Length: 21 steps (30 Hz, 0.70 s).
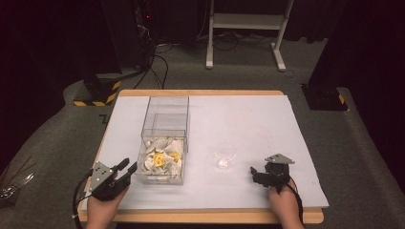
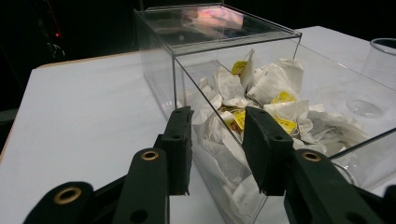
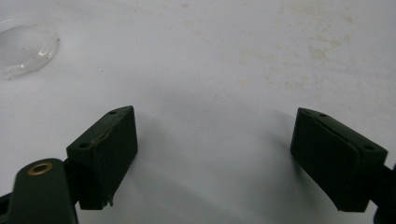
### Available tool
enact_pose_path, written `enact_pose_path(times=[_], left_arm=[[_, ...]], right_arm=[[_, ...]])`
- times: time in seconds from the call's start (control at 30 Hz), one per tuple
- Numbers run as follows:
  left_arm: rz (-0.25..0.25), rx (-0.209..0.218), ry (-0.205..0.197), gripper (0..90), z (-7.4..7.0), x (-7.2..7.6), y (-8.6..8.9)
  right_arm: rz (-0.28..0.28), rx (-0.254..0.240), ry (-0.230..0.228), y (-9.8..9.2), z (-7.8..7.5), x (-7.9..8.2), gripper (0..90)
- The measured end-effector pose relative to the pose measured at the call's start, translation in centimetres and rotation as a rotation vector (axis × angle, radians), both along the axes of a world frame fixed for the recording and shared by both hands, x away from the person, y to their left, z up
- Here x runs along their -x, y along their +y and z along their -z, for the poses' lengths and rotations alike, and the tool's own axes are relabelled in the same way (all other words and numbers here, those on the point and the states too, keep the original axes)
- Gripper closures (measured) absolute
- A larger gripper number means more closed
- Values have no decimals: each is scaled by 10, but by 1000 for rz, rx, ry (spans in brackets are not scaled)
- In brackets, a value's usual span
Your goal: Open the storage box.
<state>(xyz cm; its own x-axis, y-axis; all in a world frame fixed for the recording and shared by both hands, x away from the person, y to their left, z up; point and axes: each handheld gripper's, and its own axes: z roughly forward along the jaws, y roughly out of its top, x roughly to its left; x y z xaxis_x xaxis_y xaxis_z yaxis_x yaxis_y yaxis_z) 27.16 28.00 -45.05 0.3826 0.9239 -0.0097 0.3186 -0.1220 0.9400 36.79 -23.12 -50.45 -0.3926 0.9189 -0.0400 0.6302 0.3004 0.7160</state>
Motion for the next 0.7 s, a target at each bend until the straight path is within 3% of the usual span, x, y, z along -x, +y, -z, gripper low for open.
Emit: enact_pose_path(times=[0.17,0.4,0.43,0.7], left_arm=[[11,28,-14,632,-5,3,4],[-43,-5,-27,631,-6,4,15],[-64,-33,-19,631,-2,2,20],[-87,-110,68,606,22,-14,29]], right_arm=[[0,1,0,0,0,0,149],[-1,0,0,0,0,0,149],[-2,2,-3,0,0,0,149],[-1,0,0,0,0,0,149]])
